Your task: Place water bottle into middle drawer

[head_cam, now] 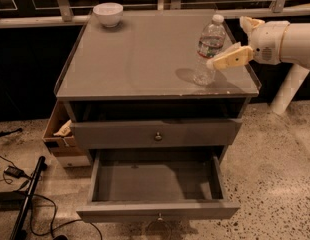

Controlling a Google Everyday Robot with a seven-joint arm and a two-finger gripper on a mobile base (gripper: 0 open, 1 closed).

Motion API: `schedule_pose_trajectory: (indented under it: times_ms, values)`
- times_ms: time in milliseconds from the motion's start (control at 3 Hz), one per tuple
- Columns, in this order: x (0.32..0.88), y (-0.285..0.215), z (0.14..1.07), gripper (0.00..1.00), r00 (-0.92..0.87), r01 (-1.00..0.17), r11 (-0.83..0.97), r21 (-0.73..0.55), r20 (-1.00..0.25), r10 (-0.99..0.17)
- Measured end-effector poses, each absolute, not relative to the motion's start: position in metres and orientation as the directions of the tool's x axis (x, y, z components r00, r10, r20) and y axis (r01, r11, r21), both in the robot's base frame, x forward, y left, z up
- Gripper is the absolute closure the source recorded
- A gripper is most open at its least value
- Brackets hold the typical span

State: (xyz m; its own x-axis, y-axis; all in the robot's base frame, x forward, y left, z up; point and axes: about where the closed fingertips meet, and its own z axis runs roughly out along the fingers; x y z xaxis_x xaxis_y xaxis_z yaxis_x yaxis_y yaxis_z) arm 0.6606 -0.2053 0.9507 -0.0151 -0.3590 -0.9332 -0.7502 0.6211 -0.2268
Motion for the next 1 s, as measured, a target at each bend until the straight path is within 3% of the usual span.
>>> schedule_pose_trajectory:
  times_ms: [1000]
  values:
    - [0.676, -0.169, 0.933, 0.00, 0.033, -0.769, 0.598, -0.228, -0.947, -0.319]
